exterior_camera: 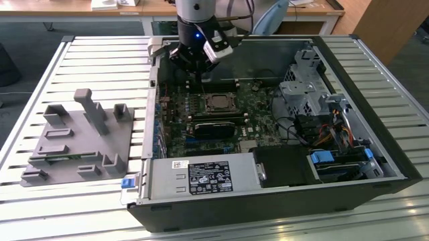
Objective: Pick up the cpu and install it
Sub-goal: 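Install the first cpu locking lever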
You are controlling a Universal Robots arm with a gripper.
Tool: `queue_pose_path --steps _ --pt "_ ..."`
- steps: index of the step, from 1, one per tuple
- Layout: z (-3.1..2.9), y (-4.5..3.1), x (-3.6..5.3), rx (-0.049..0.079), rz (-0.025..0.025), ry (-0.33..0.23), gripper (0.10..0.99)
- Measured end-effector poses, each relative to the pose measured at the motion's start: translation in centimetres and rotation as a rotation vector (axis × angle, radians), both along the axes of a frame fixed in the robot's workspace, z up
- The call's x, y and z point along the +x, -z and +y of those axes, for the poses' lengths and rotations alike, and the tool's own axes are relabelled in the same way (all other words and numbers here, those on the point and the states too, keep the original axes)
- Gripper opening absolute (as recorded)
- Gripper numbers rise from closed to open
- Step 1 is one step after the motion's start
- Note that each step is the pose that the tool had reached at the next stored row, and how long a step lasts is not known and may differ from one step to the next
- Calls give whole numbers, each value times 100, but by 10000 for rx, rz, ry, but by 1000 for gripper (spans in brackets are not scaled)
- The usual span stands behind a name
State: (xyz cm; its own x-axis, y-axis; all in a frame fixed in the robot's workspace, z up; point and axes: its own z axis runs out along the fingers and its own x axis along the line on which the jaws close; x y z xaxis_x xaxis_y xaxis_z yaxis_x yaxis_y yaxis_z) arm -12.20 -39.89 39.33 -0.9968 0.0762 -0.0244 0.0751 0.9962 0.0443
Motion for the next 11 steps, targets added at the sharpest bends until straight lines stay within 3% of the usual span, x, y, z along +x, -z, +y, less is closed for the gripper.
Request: queue_pose_path --steps 11 --pt "0 0 0 0 -1 0 106"
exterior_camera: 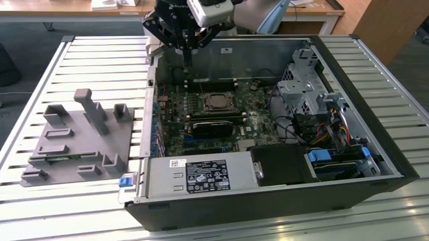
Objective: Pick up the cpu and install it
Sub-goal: 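Install the first cpu locking lever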
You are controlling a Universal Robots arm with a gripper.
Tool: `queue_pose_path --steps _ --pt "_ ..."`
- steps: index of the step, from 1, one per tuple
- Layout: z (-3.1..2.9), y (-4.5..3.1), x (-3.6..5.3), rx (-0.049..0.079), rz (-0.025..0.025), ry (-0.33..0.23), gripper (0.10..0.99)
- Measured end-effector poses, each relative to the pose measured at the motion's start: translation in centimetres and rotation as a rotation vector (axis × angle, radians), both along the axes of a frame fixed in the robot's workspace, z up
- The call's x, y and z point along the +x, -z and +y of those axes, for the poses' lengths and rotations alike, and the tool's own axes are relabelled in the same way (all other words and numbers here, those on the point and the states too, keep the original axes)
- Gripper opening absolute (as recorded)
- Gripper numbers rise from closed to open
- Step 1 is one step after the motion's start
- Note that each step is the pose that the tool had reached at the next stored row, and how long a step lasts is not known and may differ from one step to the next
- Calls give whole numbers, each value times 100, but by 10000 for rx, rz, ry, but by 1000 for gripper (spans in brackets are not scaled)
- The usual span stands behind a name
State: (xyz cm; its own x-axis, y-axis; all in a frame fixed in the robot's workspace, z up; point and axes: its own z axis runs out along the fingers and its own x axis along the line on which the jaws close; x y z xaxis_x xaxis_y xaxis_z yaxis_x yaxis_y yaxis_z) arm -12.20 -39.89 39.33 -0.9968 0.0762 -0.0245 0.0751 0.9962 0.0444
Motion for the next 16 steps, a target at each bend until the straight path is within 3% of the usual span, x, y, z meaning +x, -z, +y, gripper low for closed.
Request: queue_pose_path --steps 6,16 --pt "36 11 0 0 0 0 106" --pt "40 100 0 9 1 0 106"
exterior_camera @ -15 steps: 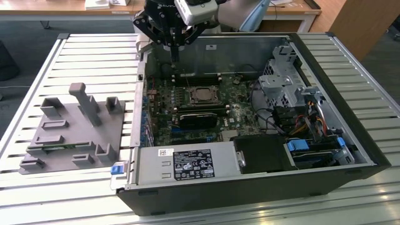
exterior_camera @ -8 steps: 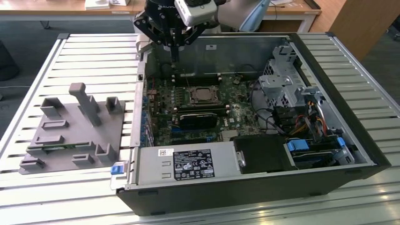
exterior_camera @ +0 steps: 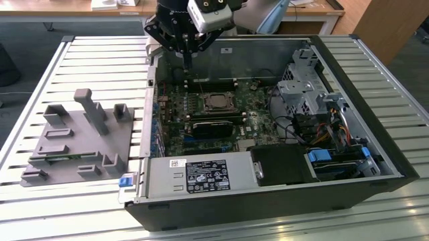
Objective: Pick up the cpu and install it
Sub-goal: 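Install the first cpu locking lever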
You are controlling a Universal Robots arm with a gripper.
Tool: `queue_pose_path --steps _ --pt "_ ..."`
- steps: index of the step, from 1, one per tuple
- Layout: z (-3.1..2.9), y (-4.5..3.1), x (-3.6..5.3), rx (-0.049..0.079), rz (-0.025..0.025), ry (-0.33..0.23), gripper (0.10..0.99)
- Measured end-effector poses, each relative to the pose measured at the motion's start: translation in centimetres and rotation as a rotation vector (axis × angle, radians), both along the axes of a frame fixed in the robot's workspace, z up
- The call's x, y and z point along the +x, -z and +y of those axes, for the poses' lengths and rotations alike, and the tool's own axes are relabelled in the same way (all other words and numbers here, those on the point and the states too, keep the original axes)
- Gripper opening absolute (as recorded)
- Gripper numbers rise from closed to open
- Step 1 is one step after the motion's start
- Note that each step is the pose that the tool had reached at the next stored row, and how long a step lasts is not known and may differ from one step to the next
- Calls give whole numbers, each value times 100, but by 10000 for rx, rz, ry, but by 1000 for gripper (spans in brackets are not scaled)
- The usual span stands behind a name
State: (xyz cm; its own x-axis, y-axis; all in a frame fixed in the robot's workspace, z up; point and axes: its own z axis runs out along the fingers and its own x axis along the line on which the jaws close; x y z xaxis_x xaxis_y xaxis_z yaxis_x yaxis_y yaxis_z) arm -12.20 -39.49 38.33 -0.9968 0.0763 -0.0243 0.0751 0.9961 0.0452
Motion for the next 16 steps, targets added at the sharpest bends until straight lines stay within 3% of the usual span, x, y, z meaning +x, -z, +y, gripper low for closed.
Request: queue_pose_path --steps 16 --pt "0 73 0 0 0 0 106"
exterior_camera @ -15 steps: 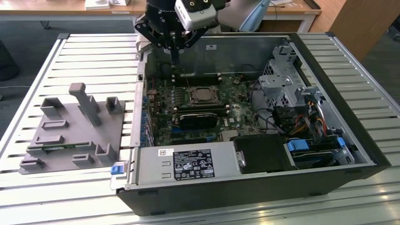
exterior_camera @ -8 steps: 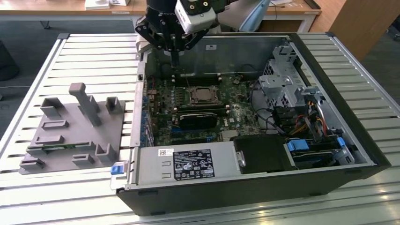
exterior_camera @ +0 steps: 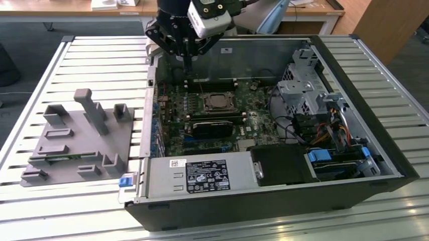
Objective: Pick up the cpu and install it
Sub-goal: 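Install the first cpu locking lever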
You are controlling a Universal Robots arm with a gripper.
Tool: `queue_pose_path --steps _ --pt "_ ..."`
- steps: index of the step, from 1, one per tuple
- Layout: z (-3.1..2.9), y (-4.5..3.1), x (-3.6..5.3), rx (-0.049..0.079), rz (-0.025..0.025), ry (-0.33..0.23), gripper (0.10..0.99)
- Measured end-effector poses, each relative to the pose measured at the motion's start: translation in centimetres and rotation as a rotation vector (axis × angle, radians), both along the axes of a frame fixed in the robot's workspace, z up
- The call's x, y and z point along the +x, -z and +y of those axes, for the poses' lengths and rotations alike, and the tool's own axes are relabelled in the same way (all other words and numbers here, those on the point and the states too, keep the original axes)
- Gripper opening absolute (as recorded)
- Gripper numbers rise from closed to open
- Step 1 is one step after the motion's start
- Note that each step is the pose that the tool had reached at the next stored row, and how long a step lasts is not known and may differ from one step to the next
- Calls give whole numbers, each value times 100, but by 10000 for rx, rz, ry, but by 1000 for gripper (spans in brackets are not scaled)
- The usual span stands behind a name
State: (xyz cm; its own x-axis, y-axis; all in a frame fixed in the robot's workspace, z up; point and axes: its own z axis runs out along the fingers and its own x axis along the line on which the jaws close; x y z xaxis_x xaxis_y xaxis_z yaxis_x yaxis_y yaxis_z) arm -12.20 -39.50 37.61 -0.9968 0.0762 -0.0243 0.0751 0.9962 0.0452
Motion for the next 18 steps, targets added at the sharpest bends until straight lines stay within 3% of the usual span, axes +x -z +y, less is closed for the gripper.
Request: queue_pose_path --steps 18 --pt "0 68 0 1 -1 0 106"
